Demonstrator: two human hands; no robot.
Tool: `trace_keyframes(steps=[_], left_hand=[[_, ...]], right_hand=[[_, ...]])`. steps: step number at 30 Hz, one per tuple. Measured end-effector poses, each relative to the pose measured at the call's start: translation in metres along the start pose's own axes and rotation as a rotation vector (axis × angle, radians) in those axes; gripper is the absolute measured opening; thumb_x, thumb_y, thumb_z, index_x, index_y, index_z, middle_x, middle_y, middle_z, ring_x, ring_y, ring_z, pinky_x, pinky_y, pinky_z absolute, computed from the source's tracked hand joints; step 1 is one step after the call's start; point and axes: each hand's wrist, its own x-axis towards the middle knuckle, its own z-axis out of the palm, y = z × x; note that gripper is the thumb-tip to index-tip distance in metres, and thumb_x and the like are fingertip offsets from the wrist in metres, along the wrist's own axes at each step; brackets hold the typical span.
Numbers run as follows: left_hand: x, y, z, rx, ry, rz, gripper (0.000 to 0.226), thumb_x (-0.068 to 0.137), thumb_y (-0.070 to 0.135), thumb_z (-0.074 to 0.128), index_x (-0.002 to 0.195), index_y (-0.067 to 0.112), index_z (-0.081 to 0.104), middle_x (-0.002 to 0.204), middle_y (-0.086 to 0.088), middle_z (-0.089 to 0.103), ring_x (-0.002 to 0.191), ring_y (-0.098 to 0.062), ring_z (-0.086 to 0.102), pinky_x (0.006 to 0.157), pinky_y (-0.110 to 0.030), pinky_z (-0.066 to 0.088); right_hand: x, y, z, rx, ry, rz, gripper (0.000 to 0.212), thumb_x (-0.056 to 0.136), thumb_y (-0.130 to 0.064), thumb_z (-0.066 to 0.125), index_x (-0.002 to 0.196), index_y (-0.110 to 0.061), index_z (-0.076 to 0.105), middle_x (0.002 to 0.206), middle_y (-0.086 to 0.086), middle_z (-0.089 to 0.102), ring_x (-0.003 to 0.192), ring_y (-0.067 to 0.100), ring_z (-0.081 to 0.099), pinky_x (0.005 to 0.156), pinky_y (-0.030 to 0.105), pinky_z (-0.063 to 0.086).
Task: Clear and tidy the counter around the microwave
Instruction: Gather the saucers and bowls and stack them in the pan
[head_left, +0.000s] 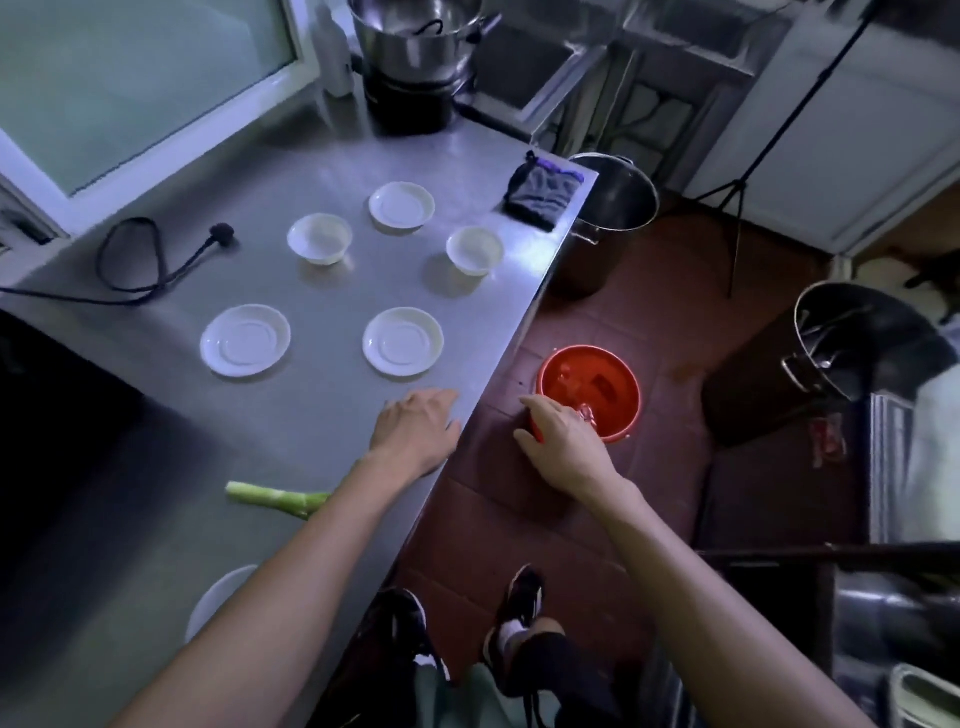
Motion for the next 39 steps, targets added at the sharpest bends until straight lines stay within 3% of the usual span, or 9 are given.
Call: trace_keyframes(steps=[6,13,21,28,33,39], left_hand=[[0.068,0.037,-0.018,0.068,0.002,-0.010,0.044,0.096,0.038,0.047,0.137,0.024,0.052,0.134,-0.006,0.059,0.121,-0.029,0.052,0.100,-0.042,0.041],[0.119,0.064,-0.037,0.060,0.013,-0.154,0.046,0.099,0.039,0.045,0.143,0.025,0.048,0.140,-0.003,0.056,0.126,-0.027,0.050,0.101,-0.041,0.039],[0.141,0.046,-0.045,-0.048,0.034,-0.311,0.046,0.101,0.041,0.043,0.145,0.027,0.046,0.146,0.000,0.051,0.133,-0.024,0.045,0.103,-0.039,0.037],[0.178,-0.006,-0.049,-0.151,0.056,-0.389,0.046,0.100,0.037,0.043,0.145,0.027,0.046,0.148,0.003,0.048,0.134,-0.022,0.044,0.107,-0.036,0.035],[0.206,-0.034,-0.054,-0.174,0.086,-0.368,0.045,0.101,0.038,0.044,0.144,0.027,0.046,0.148,0.006,0.048,0.132,-0.020,0.045,0.103,-0.033,0.037],[0.227,-0.063,-0.058,-0.198,0.099,-0.376,0.044,0.098,0.038,0.048,0.140,0.025,0.051,0.141,0.004,0.055,0.128,-0.021,0.049,0.101,-0.036,0.042]], right_hand=[[0.062,0.043,-0.030,-0.014,-0.011,-0.042,0.041,0.095,-0.028,0.057,0.134,-0.018,0.053,0.135,0.004,0.058,0.121,0.029,0.056,0.087,0.048,0.050],[0.140,0.092,-0.066,0.008,-0.042,-0.108,0.050,0.092,-0.032,0.061,0.140,-0.019,0.054,0.137,0.003,0.059,0.124,0.029,0.057,0.096,0.046,0.051],[0.212,0.090,-0.065,-0.024,-0.122,-0.196,0.054,0.091,-0.037,0.061,0.141,-0.022,0.051,0.138,-0.002,0.056,0.128,0.027,0.051,0.099,0.046,0.046],[0.285,0.051,-0.057,-0.161,-0.193,-0.248,0.067,0.090,-0.042,0.062,0.150,-0.025,0.036,0.161,0.005,0.029,0.146,0.026,0.027,0.109,0.047,0.032],[0.335,0.028,-0.052,-0.273,-0.174,-0.261,0.078,0.086,-0.050,0.066,0.151,-0.028,0.031,0.163,0.005,0.019,0.146,0.029,0.021,0.106,0.046,0.031],[0.384,0.013,-0.041,-0.343,-0.261,-0.216,0.096,0.083,-0.061,0.065,0.157,-0.036,0.009,0.167,0.003,-0.001,0.152,0.031,0.000,0.117,0.052,0.019]])
